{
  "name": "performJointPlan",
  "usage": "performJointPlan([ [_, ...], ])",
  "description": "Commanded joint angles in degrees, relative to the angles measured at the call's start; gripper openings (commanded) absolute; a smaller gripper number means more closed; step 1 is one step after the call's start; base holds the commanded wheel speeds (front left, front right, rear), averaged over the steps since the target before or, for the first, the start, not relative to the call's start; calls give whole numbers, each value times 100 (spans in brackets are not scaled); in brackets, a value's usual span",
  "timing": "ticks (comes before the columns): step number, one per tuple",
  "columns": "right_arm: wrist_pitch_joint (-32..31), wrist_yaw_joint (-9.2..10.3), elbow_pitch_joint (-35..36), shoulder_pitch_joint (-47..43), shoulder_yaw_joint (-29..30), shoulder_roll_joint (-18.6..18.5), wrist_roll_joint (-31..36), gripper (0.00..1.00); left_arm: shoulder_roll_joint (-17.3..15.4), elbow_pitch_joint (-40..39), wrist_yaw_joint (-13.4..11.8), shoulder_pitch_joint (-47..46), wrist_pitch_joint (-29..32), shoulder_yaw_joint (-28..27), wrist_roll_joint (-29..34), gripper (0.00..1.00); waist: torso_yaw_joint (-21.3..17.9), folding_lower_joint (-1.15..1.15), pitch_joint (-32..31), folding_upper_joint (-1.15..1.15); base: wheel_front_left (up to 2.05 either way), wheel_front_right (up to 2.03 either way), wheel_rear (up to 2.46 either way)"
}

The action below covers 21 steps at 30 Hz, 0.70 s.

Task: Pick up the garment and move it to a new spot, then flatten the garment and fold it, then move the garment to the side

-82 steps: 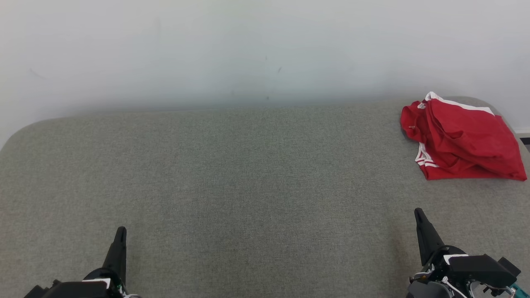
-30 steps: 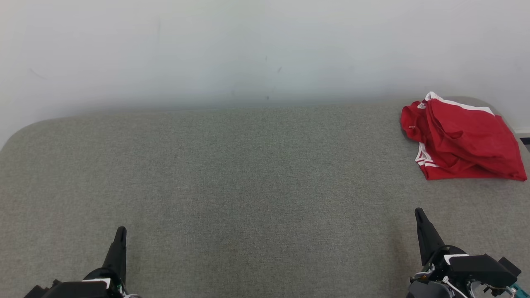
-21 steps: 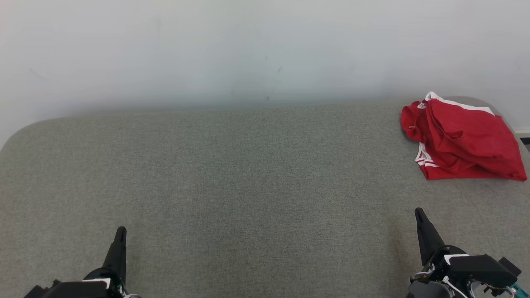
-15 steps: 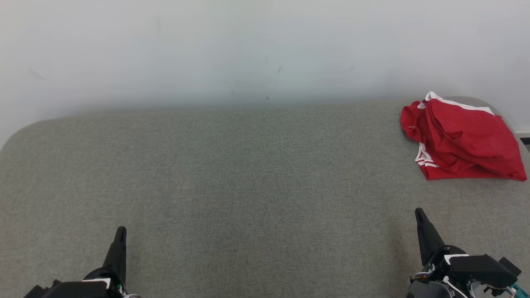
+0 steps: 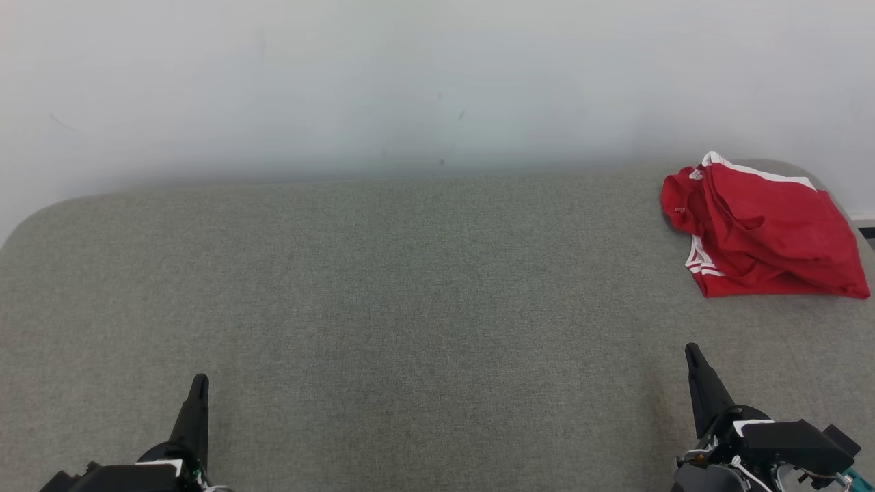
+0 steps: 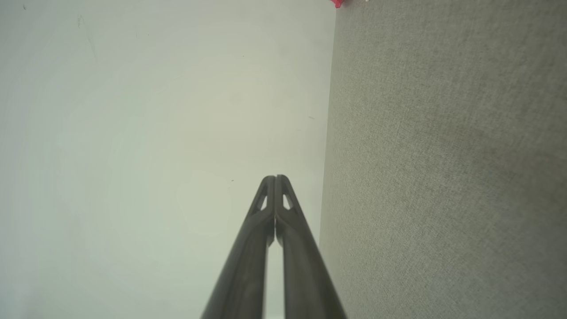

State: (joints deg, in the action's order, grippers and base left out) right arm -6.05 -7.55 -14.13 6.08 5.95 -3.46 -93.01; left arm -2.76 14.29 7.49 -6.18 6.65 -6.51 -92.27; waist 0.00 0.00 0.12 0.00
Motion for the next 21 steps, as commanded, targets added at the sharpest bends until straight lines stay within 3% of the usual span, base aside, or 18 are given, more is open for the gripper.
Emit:
performJointPlan([
  [1, -21, 12, 4, 51, 10, 20, 23, 0, -22, -17, 6, -53, 3, -18, -23, 0, 0, 0, 0, 0, 0, 0, 0],
  [21, -34, 12, 3, 53, 23, 28, 36, 0, -22, -16, 6, -53, 2, -17, -23, 0, 0, 0, 0, 0, 0, 0, 0],
])
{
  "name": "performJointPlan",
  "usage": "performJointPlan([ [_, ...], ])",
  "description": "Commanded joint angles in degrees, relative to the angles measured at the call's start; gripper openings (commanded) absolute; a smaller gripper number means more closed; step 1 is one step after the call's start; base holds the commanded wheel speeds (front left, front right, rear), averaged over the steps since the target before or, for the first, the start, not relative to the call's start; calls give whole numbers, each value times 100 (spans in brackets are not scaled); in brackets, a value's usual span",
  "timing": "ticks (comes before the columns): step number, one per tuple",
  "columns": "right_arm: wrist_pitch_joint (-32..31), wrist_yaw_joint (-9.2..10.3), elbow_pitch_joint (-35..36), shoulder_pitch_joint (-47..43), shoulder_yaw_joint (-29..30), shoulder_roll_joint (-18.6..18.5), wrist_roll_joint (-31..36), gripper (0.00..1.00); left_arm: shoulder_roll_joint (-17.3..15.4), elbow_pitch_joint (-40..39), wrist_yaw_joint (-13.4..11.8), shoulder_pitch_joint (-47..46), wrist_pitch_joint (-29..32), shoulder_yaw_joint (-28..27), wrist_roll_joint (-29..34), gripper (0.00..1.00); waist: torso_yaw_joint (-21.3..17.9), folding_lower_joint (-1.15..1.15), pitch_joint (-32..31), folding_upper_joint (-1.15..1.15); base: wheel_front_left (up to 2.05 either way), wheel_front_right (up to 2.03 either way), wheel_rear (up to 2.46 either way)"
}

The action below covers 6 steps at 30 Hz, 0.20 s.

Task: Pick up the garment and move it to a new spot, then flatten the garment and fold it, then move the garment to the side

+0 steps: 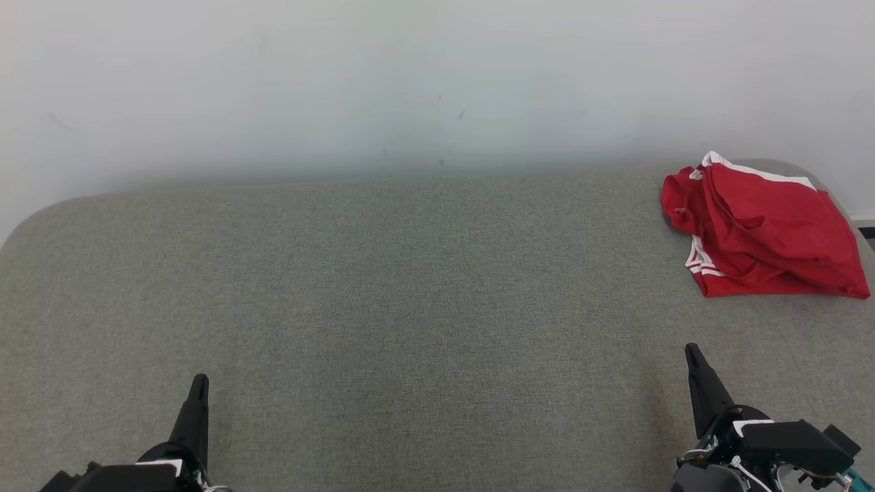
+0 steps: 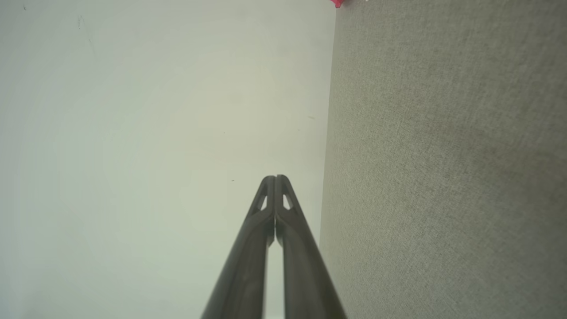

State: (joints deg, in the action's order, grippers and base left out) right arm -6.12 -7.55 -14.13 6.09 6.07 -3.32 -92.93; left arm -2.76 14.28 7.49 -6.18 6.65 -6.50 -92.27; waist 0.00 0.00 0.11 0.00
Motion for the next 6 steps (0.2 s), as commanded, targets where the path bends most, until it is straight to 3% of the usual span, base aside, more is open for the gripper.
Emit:
performJointPlan([
  [1, -27, 12, 3, 52, 11, 14, 29, 0, -22, -15, 6, -52, 2, -18, -23, 0, 0, 0, 0, 0, 0, 0, 0],
  [6, -31, 12, 2, 52, 14, 15, 32, 0, -22, -15, 6, -52, 2, -16, -23, 0, 0, 0, 0, 0, 0, 0, 0],
])
